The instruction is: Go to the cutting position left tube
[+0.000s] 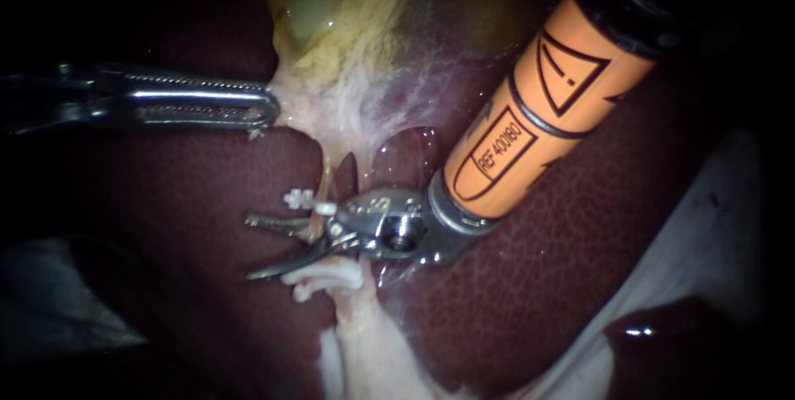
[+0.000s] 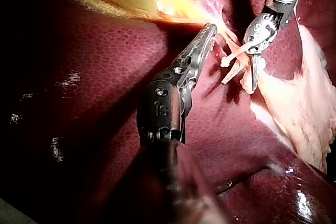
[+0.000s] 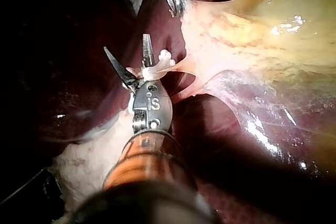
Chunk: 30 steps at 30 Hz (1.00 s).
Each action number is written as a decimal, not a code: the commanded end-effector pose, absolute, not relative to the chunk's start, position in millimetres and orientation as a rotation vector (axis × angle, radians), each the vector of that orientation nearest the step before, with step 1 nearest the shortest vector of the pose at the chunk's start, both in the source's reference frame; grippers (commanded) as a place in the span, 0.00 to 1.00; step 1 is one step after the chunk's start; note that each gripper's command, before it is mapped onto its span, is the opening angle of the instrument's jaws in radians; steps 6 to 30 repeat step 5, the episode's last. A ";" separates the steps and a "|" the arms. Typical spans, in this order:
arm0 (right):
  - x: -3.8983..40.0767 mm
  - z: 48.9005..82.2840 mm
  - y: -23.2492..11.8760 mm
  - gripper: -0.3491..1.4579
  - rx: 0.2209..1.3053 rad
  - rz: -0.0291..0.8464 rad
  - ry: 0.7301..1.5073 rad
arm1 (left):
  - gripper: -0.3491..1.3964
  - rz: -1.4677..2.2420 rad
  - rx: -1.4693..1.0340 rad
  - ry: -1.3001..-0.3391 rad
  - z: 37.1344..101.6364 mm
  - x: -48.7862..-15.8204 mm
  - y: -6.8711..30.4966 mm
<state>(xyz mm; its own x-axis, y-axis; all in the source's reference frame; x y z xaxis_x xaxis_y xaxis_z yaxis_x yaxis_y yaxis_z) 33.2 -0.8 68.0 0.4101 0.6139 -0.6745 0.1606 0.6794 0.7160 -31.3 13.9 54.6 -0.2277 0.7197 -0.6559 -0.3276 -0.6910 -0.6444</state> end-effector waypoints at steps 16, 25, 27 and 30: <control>33.1 68.2 -0.8 0.95 0.816 0.339 1.134 | 0.00 1.974 -1.344 -0.493 54.6 -31.3 13.9; 33.1 68.2 -0.8 0.95 0.816 0.339 1.134 | 0.00 1.974 -1.344 -0.493 54.6 -31.3 13.9; 33.1 68.2 -0.8 0.95 0.816 0.339 1.134 | 0.00 1.974 -1.344 -0.493 54.6 -31.3 13.9; 33.1 68.2 -0.8 0.95 0.816 0.339 1.134 | 0.00 1.974 -1.344 -0.493 54.6 -31.3 13.9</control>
